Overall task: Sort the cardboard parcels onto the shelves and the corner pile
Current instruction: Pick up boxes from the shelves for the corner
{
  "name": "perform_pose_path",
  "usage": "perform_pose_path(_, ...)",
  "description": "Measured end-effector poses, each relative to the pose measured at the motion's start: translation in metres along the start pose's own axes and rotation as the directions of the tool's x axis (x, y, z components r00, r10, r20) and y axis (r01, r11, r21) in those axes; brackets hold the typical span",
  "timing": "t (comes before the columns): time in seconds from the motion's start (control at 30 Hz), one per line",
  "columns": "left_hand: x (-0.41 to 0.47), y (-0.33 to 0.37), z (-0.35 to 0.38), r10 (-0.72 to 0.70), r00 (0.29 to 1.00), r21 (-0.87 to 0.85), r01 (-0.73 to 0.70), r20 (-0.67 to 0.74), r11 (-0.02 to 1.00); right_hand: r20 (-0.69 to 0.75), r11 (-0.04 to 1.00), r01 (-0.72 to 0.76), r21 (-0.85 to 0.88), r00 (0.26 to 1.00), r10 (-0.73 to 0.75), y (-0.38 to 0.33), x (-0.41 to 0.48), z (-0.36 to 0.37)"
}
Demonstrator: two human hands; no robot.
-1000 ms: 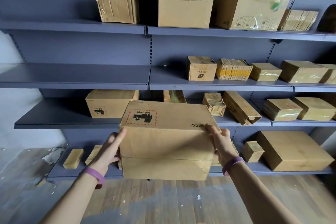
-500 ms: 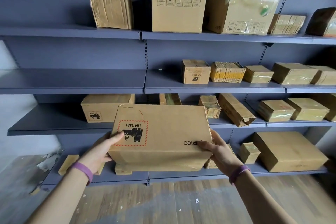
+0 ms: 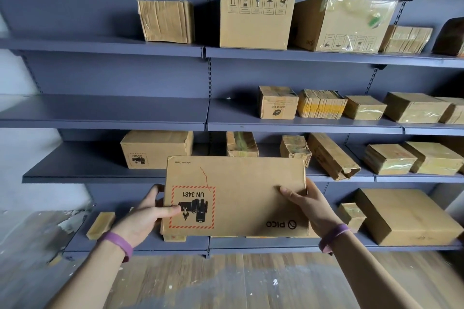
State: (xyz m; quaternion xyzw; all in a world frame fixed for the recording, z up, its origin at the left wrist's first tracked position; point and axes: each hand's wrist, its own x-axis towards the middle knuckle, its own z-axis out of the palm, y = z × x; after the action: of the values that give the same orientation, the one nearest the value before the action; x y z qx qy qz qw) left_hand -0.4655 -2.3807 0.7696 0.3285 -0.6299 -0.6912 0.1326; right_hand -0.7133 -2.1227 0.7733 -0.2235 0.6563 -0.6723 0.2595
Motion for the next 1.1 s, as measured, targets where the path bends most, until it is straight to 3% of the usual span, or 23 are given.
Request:
perform_pose_path(0.13,-0.002,0.016,0.007,0.051,0.998,0.106,-0.046,-0.039,0.993,0.024,1.0,0.009,0.025,1.0,-0.009,0.006,-0.001,-0.002)
perform_pose_path(0.27,0.003,0.032,0.014,-0.062,0.986,-0.018,0.059,-0.155,0.998,0.077,0.999,0.041,-0.003,0.996,-0.041,0.009,-0.002,-0.003)
perform_pose_path(0.4,0.01,0.027,0.006,-0.106,0.977,-0.103,0.089,-0.183,0.991,0.101,0.997,0.069,-0.019,0.993,-0.067,0.013,-0.003,-0.003)
perform_pose_path(0.6,0.012,0.015,-0.007,-0.058,0.995,-0.139,0.046,-0.083,0.989,0.115,0.999,0.044,0.001,0.992,-0.043,0.014,-0.006,-0.006)
perform_pose_path(0.77,0.004,0.004,-0.014,-0.015,1.0,-0.203,0.015,0.001,0.979,0.025,0.987,-0.128,0.093,0.992,0.127,0.013,0.0,-0.008)
perform_pose_path(0.93,0.001,0.001,-0.015,0.01,0.999,-0.212,-0.001,0.042,0.977,-0.009,0.998,-0.048,0.036,0.999,0.049,0.012,0.0,0.001)
perform_pose_path(1.1,0.002,0.001,-0.025,-0.009,0.987,-0.074,0.021,0.161,0.997,-0.06,0.995,-0.036,-0.096,0.998,0.03,0.006,0.001,0.012)
